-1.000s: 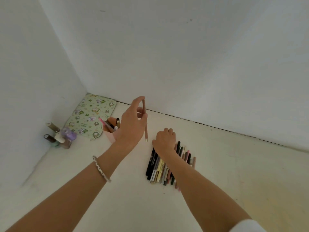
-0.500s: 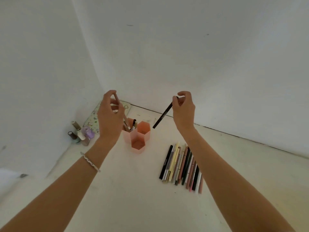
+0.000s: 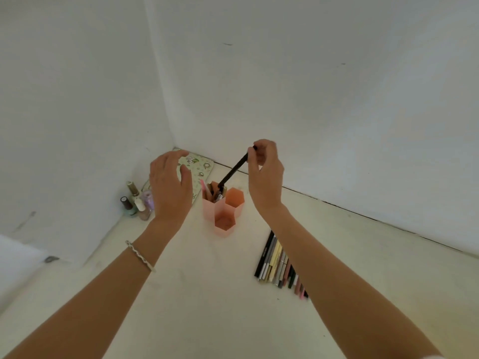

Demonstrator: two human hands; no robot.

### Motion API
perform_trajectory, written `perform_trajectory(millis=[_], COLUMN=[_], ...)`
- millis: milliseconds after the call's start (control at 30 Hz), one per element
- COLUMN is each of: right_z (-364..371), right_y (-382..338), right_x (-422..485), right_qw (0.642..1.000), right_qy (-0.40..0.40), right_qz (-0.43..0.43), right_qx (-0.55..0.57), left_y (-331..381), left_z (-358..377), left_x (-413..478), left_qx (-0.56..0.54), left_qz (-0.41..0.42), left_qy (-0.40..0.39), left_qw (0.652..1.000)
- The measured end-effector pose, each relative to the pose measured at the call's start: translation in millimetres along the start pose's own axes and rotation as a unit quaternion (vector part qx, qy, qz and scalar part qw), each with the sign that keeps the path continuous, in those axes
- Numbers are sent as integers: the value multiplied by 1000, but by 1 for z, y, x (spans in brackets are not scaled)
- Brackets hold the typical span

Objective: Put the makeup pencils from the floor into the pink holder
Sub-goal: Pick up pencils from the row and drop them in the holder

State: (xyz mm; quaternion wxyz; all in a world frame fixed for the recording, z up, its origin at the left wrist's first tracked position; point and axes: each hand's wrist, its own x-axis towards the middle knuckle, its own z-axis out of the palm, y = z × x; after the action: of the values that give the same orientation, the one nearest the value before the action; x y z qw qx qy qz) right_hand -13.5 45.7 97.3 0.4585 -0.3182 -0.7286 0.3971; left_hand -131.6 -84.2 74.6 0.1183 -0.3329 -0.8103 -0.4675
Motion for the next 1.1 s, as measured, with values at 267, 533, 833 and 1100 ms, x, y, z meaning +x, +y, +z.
perform_trajectory(millis=[267, 533, 833, 1100], right_z=[26, -39, -114, -123], right_y=[27, 51, 97, 124], right_x=[-35, -13, -21, -35], right_qw=[962, 988, 976, 964], right_qy=[-211, -26, -41, -59], right_qz=[-48, 7, 113, 175], right_qx=[-168, -152, -179, -191], left_y=[26, 64, 60, 52], left_z=[14, 61, 142, 155], left_x=[-4, -55, -137, -140], left_qx=[-109, -90, 168, 160], left_qz=[-27, -7, -108, -153], left_qy=[-28, -201, -496, -493], left_qw=[993, 975, 845, 841])
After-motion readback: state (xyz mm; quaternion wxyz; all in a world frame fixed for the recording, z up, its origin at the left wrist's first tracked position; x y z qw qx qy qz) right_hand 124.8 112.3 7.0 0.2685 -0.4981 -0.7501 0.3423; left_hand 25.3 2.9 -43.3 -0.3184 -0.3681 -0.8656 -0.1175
